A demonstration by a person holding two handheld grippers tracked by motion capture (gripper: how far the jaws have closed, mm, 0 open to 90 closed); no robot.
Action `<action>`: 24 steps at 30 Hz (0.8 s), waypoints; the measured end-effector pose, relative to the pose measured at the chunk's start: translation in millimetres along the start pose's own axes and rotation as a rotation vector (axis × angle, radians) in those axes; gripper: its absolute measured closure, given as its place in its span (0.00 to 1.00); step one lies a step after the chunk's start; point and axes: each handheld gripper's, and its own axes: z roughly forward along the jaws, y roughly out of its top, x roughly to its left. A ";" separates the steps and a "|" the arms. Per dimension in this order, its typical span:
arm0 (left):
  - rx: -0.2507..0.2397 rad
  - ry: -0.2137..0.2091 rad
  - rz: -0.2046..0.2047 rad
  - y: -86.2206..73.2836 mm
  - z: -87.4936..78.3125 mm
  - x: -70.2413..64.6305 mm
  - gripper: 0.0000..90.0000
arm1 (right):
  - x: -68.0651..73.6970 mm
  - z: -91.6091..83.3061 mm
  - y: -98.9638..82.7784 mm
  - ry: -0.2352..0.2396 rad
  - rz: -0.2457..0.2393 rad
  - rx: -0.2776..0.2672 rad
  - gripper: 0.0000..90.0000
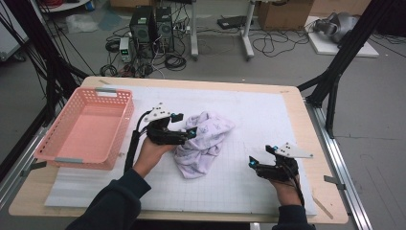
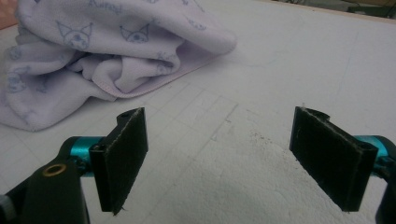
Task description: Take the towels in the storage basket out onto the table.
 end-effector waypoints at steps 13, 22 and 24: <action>-0.015 0.087 -0.016 -41.1 -54.9 25.7 0.21 | 2.2 1.3 0.2 -0.013 0.005 0.004 0.20; 0.001 0.086 -0.018 -54.6 -60.7 32.5 0.22 | 1.2 4.1 -0.8 -0.021 0.007 0.022 0.20; 0.009 0.088 -0.022 -56.3 -61.7 33.5 0.22 | 1.2 4.9 -0.9 -0.023 0.010 0.023 0.20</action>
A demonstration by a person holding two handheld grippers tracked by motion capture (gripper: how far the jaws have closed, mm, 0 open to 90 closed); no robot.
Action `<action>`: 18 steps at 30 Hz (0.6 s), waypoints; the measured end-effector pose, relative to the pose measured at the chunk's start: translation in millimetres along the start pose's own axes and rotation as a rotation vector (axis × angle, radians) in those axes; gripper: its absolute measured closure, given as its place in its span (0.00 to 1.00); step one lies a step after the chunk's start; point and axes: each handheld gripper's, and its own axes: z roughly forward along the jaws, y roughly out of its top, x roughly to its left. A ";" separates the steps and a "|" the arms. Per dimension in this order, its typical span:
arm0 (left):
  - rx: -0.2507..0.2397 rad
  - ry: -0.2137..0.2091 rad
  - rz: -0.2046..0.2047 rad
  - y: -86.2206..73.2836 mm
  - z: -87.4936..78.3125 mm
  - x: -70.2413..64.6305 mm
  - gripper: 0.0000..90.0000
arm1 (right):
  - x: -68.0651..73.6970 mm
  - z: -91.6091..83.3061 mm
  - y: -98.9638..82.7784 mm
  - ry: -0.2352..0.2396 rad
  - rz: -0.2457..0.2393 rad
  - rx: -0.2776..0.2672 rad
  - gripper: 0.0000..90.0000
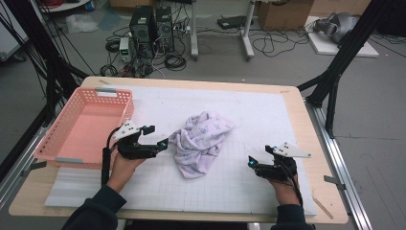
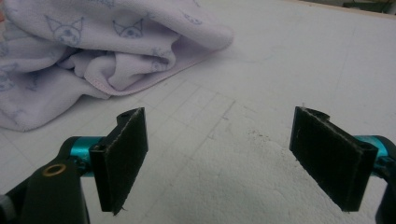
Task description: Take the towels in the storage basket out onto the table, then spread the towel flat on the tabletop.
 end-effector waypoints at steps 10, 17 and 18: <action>0.025 0.008 0.011 -0.8 -0.4 -1.5 0.22 | 1.1 0.9 -0.6 0.008 -0.010 0.004 0.20; 0.025 0.007 0.005 -1.3 1.3 -0.9 0.22 | 1.2 2.7 -0.8 0.011 -0.009 0.007 0.20; 0.026 0.009 0.005 -1.2 1.2 -0.9 0.22 | 1.1 3.2 -0.7 0.009 -0.018 0.004 0.20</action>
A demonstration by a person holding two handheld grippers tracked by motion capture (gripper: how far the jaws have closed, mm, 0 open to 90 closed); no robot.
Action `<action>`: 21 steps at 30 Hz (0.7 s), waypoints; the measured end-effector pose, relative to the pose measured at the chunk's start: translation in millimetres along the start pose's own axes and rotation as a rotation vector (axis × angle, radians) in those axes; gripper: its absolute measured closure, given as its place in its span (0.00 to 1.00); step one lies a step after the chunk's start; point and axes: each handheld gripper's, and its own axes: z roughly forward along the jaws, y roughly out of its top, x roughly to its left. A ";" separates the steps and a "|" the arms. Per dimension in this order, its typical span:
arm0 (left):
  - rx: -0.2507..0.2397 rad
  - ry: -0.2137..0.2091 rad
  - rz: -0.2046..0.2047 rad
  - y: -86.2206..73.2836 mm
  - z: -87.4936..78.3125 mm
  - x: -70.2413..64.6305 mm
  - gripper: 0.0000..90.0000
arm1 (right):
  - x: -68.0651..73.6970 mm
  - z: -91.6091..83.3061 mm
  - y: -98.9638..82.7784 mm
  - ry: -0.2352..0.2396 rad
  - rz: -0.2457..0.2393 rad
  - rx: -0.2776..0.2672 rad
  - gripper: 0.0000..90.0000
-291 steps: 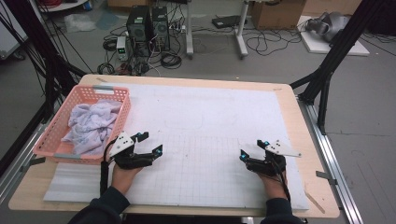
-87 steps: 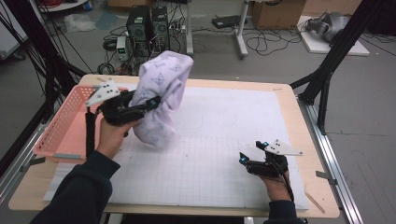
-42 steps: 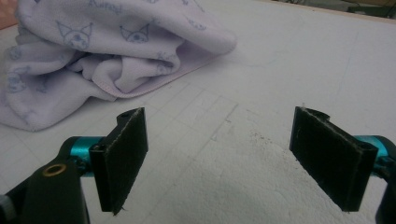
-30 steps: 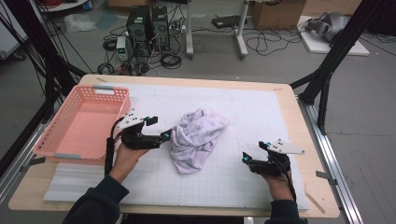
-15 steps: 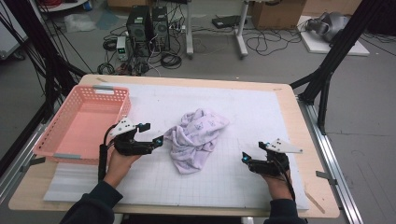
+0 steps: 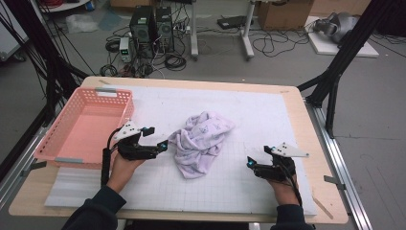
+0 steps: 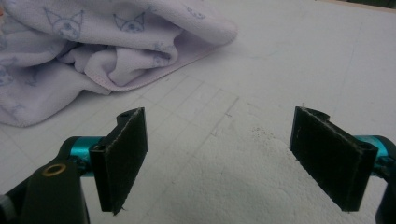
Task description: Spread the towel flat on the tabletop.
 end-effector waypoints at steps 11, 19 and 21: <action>0.027 0.010 -0.004 -1.3 1.1 1.4 0.22 | 11.0 19.2 5.9 0.018 -0.026 0.028 0.20; 0.034 0.015 -0.001 -1.6 2.1 1.2 0.22 | 25.7 38.9 12.0 0.080 -0.053 0.068 0.20; 0.037 0.011 -0.003 -1.9 2.8 1.2 0.23 | 35.4 50.8 18.3 0.114 -0.066 0.083 0.21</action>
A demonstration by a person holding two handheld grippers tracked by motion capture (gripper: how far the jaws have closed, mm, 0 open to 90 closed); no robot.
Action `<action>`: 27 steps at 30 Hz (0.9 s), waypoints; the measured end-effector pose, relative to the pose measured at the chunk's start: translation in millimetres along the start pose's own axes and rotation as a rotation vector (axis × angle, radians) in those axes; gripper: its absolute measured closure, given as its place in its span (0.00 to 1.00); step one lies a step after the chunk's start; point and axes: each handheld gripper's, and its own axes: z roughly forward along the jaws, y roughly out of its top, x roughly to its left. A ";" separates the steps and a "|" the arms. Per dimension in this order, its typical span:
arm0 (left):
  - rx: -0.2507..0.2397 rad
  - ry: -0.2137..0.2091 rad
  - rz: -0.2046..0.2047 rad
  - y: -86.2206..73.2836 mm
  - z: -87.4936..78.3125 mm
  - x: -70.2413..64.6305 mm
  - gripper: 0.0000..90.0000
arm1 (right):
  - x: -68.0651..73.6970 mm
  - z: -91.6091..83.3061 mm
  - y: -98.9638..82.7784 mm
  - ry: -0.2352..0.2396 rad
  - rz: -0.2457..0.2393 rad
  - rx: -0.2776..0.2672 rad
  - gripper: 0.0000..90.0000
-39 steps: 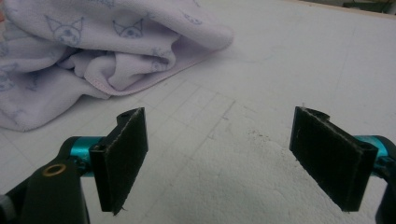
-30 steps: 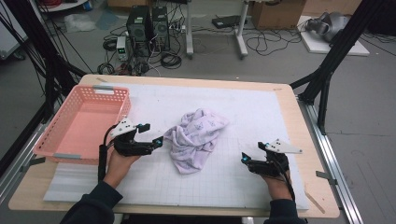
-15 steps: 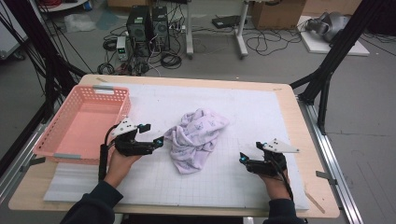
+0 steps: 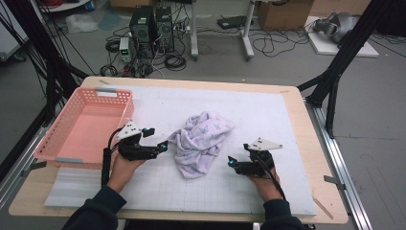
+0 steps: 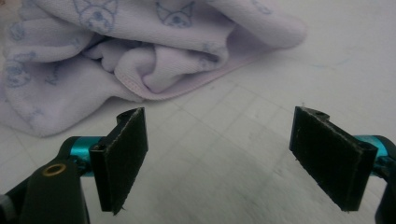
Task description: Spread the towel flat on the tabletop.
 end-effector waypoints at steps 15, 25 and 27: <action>0.044 -0.024 0.002 -2.7 6.0 -1.4 0.27 | 23.0 46.9 17.4 0.062 -0.069 0.131 0.62; 0.051 -0.026 -0.002 -3.2 5.6 -0.7 0.30 | 13.8 20.4 11.7 0.060 -0.118 0.133 0.95; 0.055 -0.023 0.000 -3.0 4.8 -0.8 0.30 | 6.5 4.4 6.4 0.033 -0.111 0.124 0.95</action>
